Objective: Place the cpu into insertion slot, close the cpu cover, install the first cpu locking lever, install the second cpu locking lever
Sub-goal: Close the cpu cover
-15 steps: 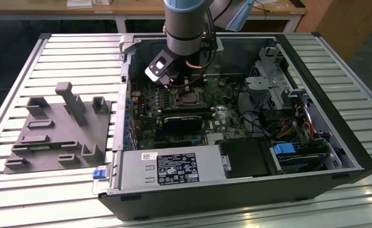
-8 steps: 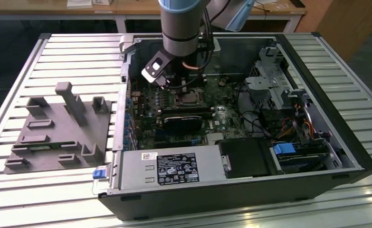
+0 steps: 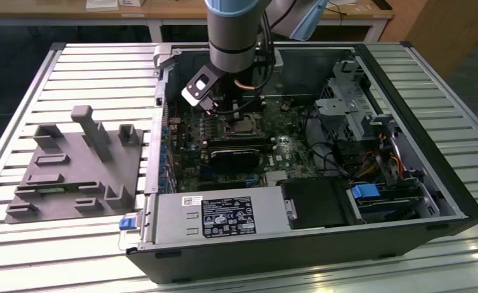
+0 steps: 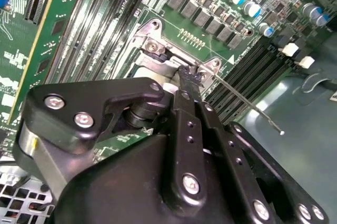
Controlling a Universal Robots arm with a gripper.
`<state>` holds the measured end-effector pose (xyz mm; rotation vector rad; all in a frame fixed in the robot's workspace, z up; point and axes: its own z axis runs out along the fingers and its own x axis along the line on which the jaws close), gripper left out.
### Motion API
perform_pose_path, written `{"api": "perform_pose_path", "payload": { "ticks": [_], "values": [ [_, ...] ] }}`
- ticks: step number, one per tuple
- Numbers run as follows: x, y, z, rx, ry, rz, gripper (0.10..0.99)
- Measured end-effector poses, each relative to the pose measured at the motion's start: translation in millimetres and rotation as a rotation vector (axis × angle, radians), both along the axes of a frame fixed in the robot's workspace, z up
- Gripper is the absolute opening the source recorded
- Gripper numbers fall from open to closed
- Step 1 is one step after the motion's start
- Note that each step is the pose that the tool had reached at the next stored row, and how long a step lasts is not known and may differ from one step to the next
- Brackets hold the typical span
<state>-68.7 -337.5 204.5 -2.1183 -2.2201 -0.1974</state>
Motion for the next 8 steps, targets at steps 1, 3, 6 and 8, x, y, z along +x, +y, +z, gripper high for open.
{"api": "perform_pose_path", "payload": {
  "ticks": [1, 3, 6, 8],
  "values": [
    [0.1, 0.0, -0.1, 0.0, 0.0007, 0.0, 0.106],
    [0.1, 0.0, -0.1, 0.0, 0.0021, 0.0, 0.106],
    [0.1, 0.0, 1.1, -0.005, 0.0022, 0.0, 0.106],
    [0.1, 0.0, 4.2, -0.009, 0.0021, 0.0, 0.106]
  ]
}}
